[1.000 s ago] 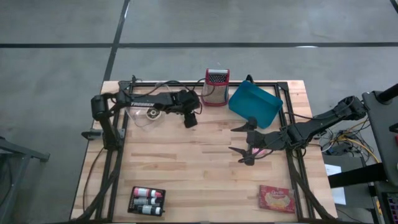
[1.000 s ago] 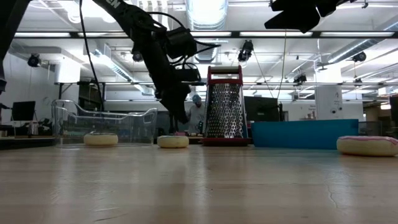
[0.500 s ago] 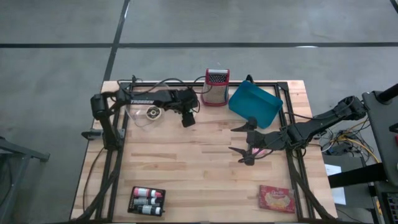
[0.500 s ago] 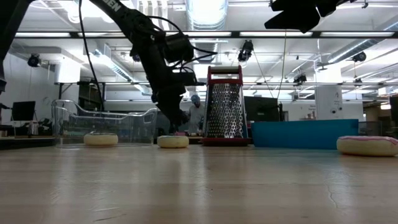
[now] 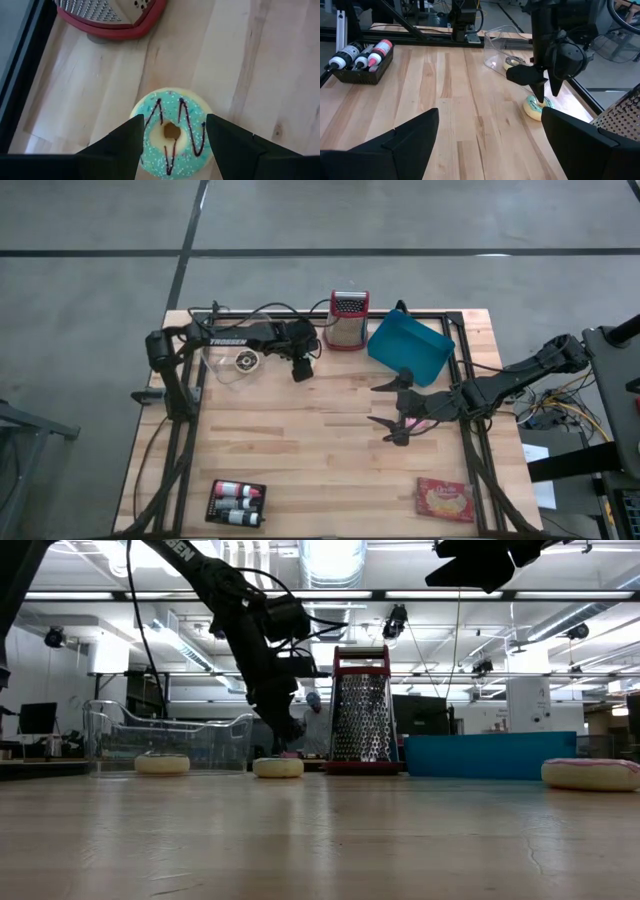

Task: Pick & Place Food Item
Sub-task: Put the green donut into the transparent bin

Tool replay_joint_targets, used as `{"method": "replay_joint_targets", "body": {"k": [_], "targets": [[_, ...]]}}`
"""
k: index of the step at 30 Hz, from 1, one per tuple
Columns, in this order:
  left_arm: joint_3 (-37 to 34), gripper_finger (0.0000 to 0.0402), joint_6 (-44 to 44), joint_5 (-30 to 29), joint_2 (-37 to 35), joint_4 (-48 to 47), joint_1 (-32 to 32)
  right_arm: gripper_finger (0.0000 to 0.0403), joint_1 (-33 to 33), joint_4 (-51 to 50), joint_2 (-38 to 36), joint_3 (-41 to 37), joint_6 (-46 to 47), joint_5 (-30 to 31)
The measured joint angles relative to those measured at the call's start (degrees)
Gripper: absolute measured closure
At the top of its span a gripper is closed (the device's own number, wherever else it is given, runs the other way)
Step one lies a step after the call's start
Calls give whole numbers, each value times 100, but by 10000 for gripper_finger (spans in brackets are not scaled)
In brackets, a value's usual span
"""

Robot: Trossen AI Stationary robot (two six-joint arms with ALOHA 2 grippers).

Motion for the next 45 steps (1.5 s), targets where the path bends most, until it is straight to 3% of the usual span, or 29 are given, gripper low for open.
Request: {"method": "replay_joint_targets", "body": {"k": [20,38,45], "targets": [[525,181,-64,256,958,-194,37,57,-2,0,0,2,0,0],[736,181,-451,191,911,-590,-30,56,-7,0,-1,1,7,0],[869,181,-648,-176,911,-1029,-252,64,-4,-2,-2,0,0,0]]}}
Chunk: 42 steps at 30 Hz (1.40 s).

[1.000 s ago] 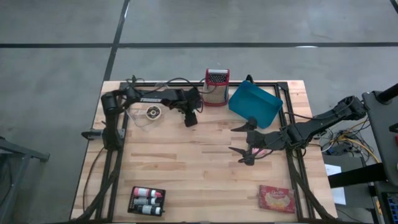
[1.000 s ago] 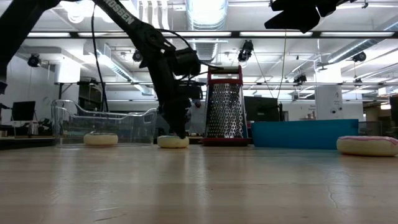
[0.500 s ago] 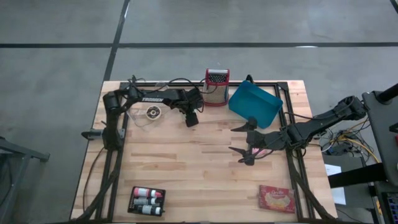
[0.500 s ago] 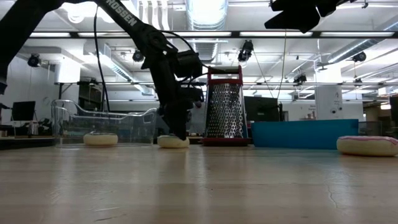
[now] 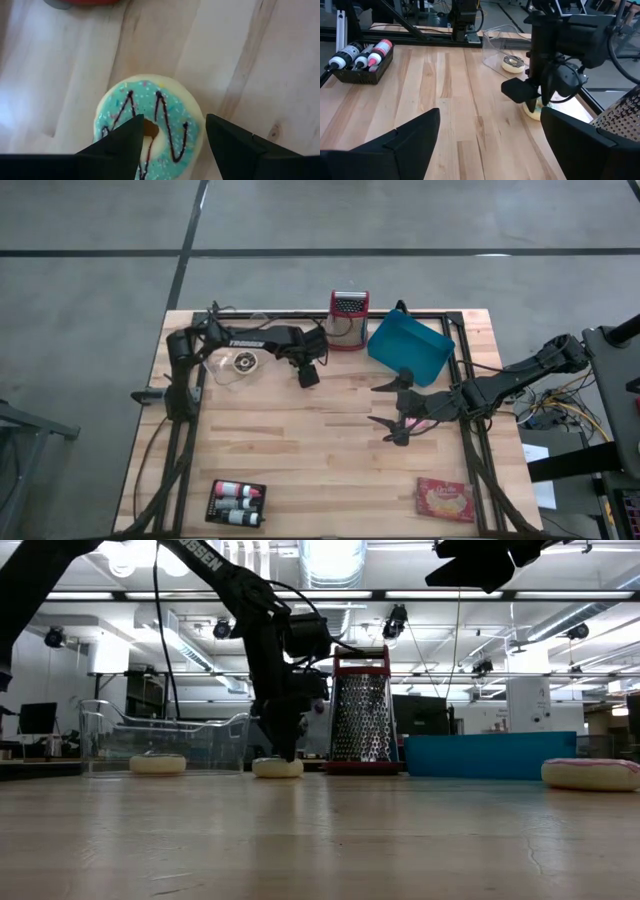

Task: Pick & Place Food Item
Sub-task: Put the green donut into the transparent bin

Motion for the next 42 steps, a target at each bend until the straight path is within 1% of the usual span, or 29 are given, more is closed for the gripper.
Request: {"method": "replay_joint_targets", "body": {"k": [3,9,13,20,24,32,39,42], "targets": [[47,181,-144,-257,-2,-85,-78,65,0,0,2,1,6,0],[-7,181,-296,-293,-9,-173,-103,57,4,0,0,0,0,0],[-27,181,-302,-164,-11,-195,-102,53,4,1,2,2,1,0],[-32,181,-277,126,-11,-148,-104,60,4,2,2,2,-3,0],[-34,181,-278,128,-1,-111,-104,62,2,2,2,0,2,0],[-48,181,-208,134,111,-47,-44,53,2,0,2,2,0,0],[-112,181,-177,148,113,65,-40,60,2,1,1,0,-1,0],[-119,181,-295,148,178,69,-32,62,-4,2,2,1,4,0]]}}
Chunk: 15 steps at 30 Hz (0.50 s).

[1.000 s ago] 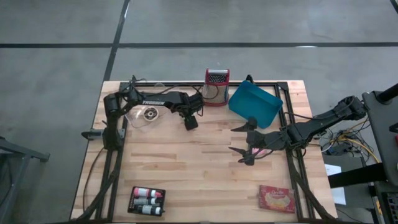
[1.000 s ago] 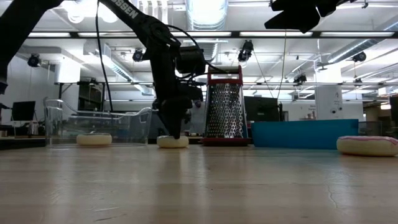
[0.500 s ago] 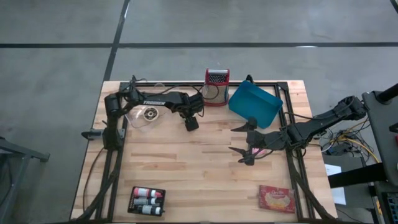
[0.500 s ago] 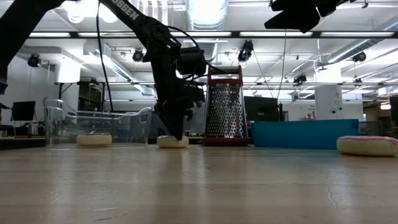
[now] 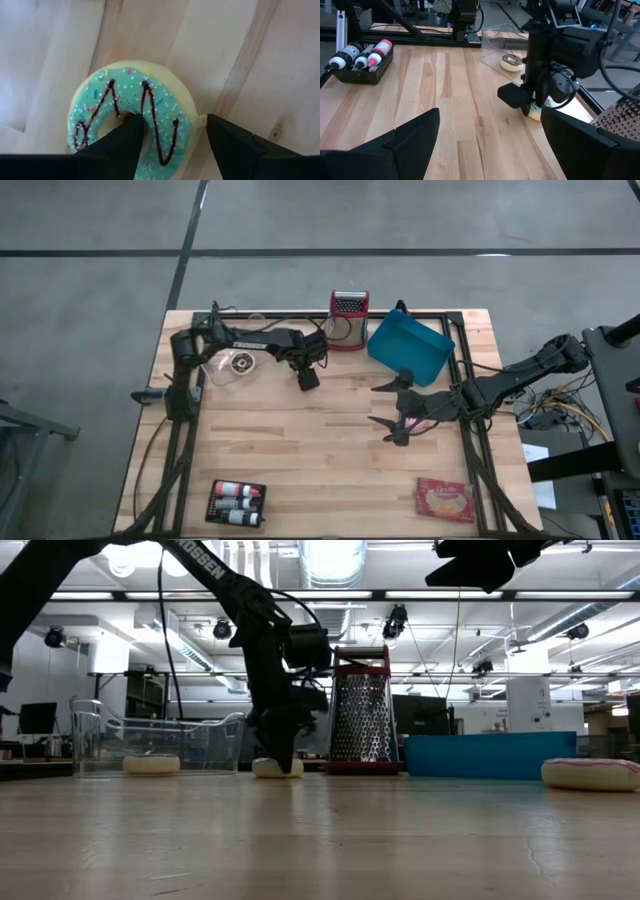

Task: Pick & Place Food Item
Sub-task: Put the green donut into the transparent bin

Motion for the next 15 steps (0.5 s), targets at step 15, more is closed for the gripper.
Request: {"method": "replay_joint_targets", "body": {"k": [15], "targets": [[-3,193,13,52,47,-2,9,57,2,0,0,0,4,0]]}}
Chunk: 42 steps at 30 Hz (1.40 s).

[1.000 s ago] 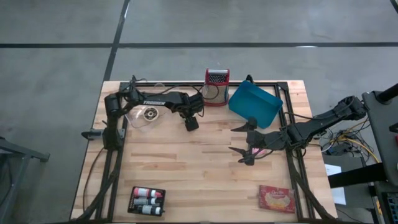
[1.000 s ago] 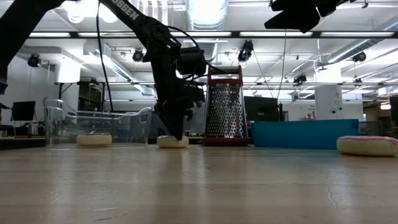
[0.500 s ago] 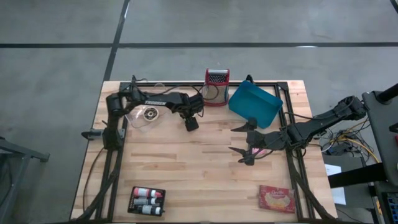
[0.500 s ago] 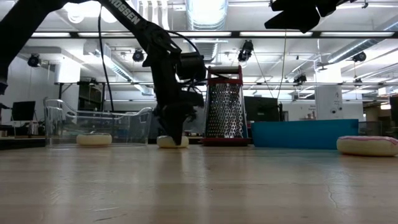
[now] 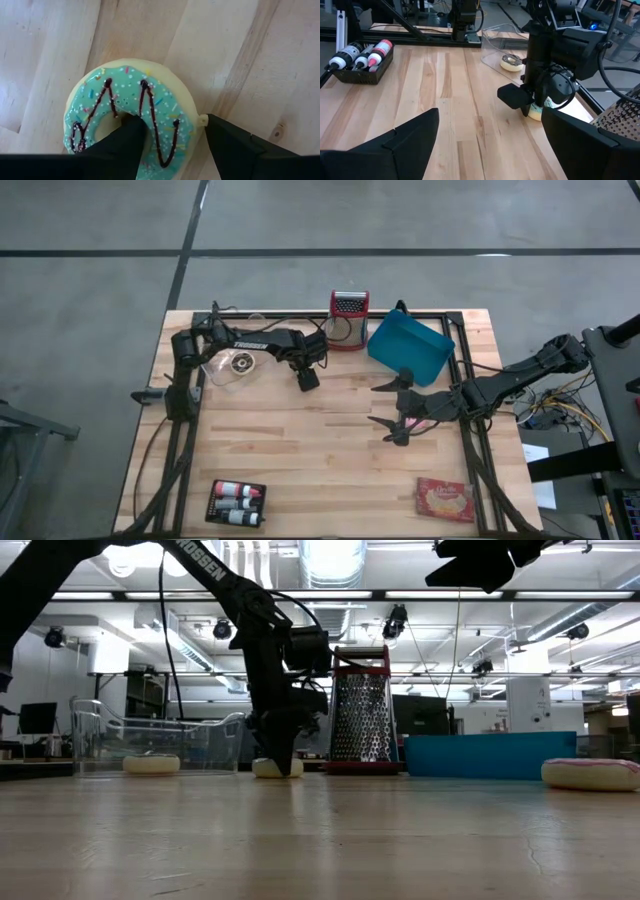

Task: Pick & Place Food Item
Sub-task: Put the green donut into the transparent bin

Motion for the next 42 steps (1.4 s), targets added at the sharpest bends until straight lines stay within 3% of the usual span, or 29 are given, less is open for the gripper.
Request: {"method": "replay_joint_targets", "body": {"k": [9,36,42], "targets": [[0,228,-5,41,0,-2,0,59,2,0,0,1,-6,0],[0,256,28,158,4,-1,0,53,4,0,0,2,-3,0],[0,278,30,186,4,-1,0,60,4,0,0,2,-2,0]]}}
